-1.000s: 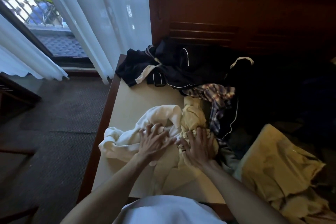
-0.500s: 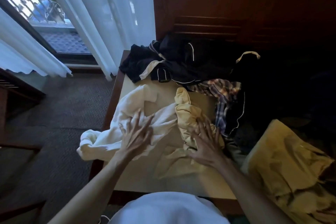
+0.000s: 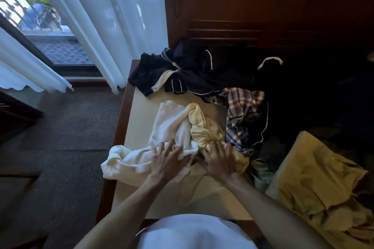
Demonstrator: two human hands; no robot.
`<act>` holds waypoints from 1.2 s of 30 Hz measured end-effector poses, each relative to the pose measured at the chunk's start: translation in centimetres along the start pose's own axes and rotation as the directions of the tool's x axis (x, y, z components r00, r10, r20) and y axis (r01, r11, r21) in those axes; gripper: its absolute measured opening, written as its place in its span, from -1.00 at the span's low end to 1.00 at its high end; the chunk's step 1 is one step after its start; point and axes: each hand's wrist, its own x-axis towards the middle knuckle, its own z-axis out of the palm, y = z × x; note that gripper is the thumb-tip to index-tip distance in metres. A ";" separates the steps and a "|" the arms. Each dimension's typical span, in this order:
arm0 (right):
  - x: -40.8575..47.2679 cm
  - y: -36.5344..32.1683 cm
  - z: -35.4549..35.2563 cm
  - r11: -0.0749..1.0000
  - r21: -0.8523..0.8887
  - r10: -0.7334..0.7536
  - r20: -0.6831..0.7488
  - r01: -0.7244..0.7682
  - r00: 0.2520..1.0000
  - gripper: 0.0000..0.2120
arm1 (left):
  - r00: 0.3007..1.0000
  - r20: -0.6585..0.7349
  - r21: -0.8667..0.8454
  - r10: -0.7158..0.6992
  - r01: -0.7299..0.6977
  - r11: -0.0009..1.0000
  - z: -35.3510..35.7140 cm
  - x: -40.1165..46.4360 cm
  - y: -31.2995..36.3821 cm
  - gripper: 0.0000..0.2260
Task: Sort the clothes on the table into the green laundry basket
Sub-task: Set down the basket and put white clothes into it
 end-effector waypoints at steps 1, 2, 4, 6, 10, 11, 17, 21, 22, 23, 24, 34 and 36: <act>0.1 0.4 -0.8 1.000 0.007 0.013 -0.062 -0.013 0.998 -0.63 | 1.000 -0.008 -0.008 -0.012 0.012 1.000 -0.1 0.0 -0.4 -0.62; -0.1 0.7 -1.6 0.999 0.015 0.030 -0.083 -0.029 0.996 -0.63 | 1.000 -0.016 -0.015 -0.025 0.025 1.000 -0.7 -0.1 -0.6 -0.62; -0.7 1.6 -3.0 0.999 0.029 0.040 -0.156 -0.036 0.987 -0.65 | 0.996 -0.072 -0.063 -0.043 0.039 0.997 -2.1 -0.8 -0.7 -0.64; -1.2 1.8 -5.2 0.996 0.081 0.046 -0.246 -0.027 0.968 -0.66 | 0.990 -0.130 -0.130 -0.049 0.032 0.991 -3.8 -1.5 -0.6 -0.65; -3.1 0.1 -8.9 0.968 0.230 0.169 -0.313 -0.098 0.935 -0.68 | 0.981 -0.194 -0.192 0.016 -0.054 0.980 -7.3 -2.7 1.9 -0.65; -3.8 -0.3 -9.7 0.957 0.256 0.214 -0.304 -0.137 0.928 -0.67 | 0.978 -0.204 -0.190 0.047 -0.087 0.978 -8.2 -3.1 2.9 -0.65; -8.8 0.7 -14.0 0.913 0.342 0.351 -0.382 -0.222 0.855 -0.55 | 0.939 -0.262 -0.177 0.221 -0.272 0.946 -11.3 -5.0 8.2 -0.68; -13.4 2.5 -15.6 0.880 0.364 0.449 -0.423 -0.306 0.787 -0.56 | 0.890 -0.251 -0.163 0.380 -0.426 0.890 -11.8 -7.1 12.9 -0.64; -14.7 3.1 -15.8 0.865 0.381 0.479 -0.432 -0.327 0.765 -0.57 | 0.877 -0.252 -0.168 0.410 -0.456 0.874 -11.8 -7.7 14.1 -0.63; -16.1 3.7 -16.0 0.855 0.394 0.497 -0.440 -0.337 0.748 -0.59 | 0.867 -0.254 -0.178 0.430 -0.479 0.860 -12.0 -8.2 15.4 -0.62; -17.7 4.2 -16.5 0.841 0.408 0.523 -0.443 -0.356 0.728 -0.60 | 0.850 -0.268 -0.181 0.454 -0.508 0.842 -11.9 -8.6 16.8 -0.62; -43.6 12.8 -22.8 0.631 0.425 0.769 -0.451 -0.649 0.452 -0.59 | 0.573 -0.340 -0.261 0.745 -0.819 0.511 -9.8 -18.8 36.4 -0.59; -50.7 14.8 -23.2 0.588 0.405 0.794 -0.454 -0.701 0.404 -0.58 | 0.544 -0.319 -0.277 0.776 -0.836 0.473 -8.8 -22.0 40.8 -0.58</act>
